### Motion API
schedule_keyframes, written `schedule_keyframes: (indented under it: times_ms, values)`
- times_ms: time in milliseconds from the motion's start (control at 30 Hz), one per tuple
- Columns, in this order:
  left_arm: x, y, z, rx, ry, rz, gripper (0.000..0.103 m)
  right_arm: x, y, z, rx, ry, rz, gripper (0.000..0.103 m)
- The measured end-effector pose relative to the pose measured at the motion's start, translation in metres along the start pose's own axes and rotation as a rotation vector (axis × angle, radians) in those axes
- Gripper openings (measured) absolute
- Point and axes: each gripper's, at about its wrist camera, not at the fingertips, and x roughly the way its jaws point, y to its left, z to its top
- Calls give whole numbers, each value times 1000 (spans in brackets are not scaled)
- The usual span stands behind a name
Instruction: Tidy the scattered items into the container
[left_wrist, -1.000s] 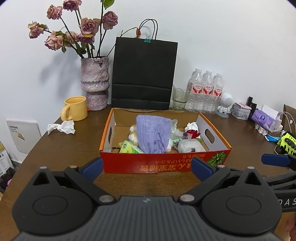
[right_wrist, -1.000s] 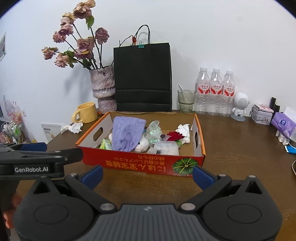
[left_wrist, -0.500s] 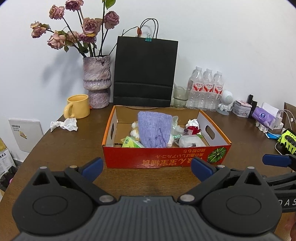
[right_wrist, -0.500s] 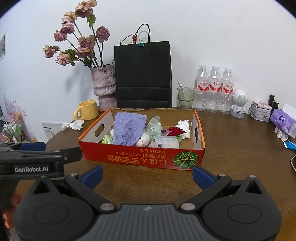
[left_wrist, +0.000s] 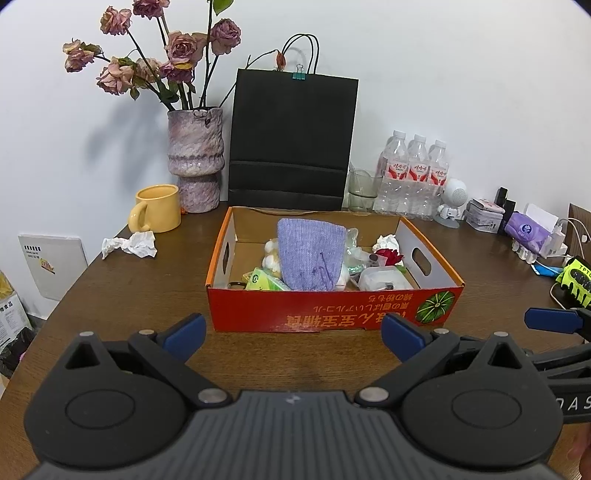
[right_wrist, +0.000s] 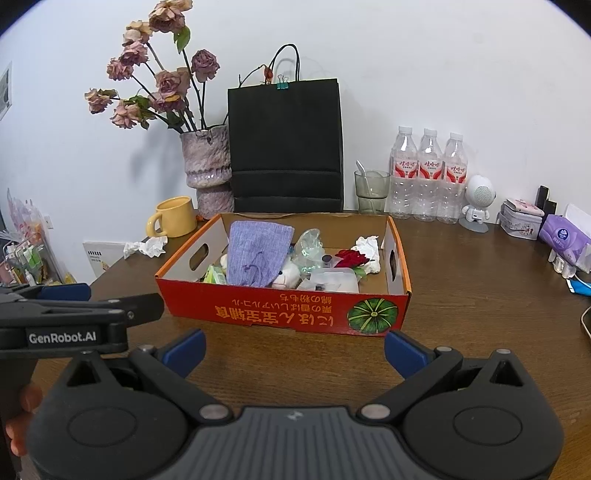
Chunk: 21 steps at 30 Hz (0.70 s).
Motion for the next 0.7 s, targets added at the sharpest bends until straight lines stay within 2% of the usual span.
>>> schedule_keyframes:
  times_ms: [700]
  values:
    - [0, -2, -3, 6, -1, -3, 103, 1, -1, -5, 5, 3, 2, 103]
